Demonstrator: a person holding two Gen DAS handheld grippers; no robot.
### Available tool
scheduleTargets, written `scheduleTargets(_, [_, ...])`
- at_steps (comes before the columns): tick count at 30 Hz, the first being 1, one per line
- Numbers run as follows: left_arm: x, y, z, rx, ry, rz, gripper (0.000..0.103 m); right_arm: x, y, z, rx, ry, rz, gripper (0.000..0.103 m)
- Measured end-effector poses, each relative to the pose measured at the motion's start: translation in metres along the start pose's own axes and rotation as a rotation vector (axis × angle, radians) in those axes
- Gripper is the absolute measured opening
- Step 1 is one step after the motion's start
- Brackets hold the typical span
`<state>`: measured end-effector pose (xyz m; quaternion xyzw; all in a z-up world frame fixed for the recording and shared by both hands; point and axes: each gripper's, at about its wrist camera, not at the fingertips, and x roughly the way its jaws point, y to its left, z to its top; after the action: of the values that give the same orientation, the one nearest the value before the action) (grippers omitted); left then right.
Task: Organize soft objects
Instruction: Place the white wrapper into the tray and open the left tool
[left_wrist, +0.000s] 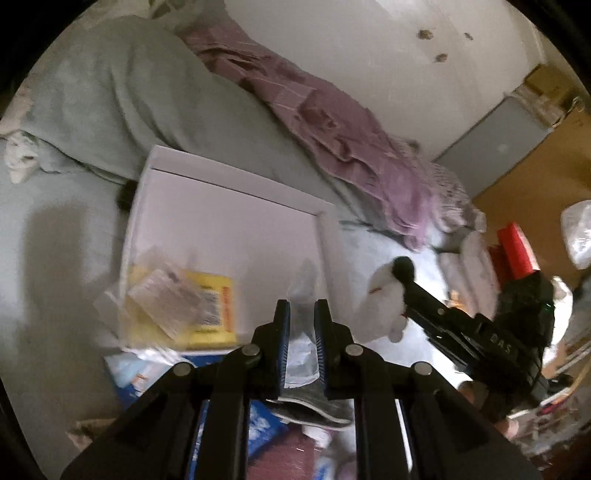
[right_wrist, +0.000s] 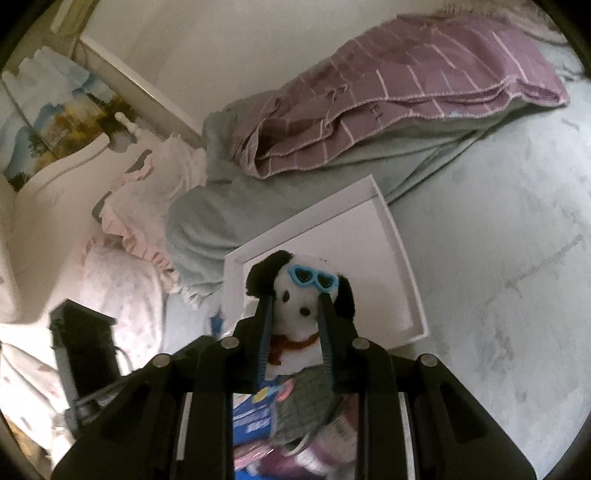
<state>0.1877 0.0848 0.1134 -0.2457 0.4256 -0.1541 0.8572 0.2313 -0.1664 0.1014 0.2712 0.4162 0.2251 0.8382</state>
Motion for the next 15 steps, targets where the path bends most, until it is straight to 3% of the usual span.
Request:
scheduleTargets(4, [0.002,0.004,0.001,0.036,-0.053,0.129,0.012,0.014,-0.001,0.003,-0.029,-0.012,-0.036,0.026])
scheduleTargets(8, [0.014,0.008,0.0,0.065,-0.062,0.182,0.012,0.026,0.003,-0.001,-0.073,-0.005,-0.037,0.026])
scheduleTargets(12, [0.028,0.008,-0.003,0.113,-0.079,0.293,0.012,0.042,0.006,-0.004,-0.096,0.02,-0.054,0.026])
scheduleTargets(15, [0.042,0.011,-0.005,0.125,-0.069,0.32,0.012,0.054,0.009,-0.008,-0.116,0.045,-0.07,0.026])
